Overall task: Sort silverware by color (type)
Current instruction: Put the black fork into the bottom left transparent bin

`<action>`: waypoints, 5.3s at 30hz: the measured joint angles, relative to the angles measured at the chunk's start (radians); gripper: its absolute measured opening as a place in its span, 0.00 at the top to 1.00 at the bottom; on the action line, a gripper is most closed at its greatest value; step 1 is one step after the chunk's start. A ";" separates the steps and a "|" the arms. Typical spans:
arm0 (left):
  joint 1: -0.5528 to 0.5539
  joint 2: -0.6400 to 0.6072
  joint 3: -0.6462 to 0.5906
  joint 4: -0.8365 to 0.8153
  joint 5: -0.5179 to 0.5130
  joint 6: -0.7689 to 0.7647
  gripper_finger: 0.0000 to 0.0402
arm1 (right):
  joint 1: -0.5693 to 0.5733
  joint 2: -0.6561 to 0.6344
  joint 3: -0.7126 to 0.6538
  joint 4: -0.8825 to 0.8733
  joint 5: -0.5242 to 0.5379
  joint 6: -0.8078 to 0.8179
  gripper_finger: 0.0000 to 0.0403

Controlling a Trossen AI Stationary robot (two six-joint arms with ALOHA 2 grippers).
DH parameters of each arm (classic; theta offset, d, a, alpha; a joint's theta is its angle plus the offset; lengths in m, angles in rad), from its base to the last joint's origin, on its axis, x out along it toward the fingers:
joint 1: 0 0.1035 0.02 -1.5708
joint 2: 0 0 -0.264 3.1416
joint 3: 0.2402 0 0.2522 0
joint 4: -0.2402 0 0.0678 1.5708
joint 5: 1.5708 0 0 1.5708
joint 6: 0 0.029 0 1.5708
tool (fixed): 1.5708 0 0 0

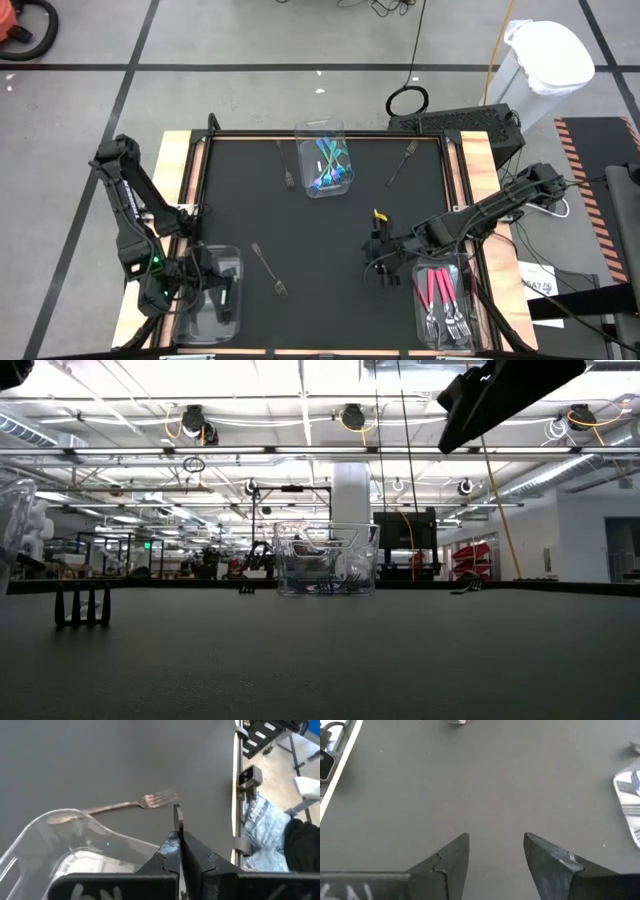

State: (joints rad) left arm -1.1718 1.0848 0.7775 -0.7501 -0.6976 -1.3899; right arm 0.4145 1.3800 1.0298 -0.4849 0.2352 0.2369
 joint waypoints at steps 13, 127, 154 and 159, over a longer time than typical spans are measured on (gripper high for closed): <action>0.000 0.001 -0.001 0.009 0.005 -0.016 0.99 | 0.000 0.000 0.000 0.063 0.000 -0.178 0.55; 0.537 0.117 0.219 0.090 -0.283 0.869 0.70 | -0.031 0.924 0.557 0.704 -0.187 -0.758 0.55; 0.537 0.165 0.219 0.091 -0.246 0.818 0.70 | -0.108 0.930 0.557 0.675 -0.267 -0.780 0.71; 0.537 0.165 0.219 0.090 -0.240 0.816 0.70 | -0.116 0.930 0.557 0.675 -0.268 -0.776 0.78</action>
State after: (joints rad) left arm -0.6350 1.2503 0.9970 -0.6598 -0.9379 -0.5735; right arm 0.2981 2.3104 1.5864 0.1902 -0.0326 -0.5392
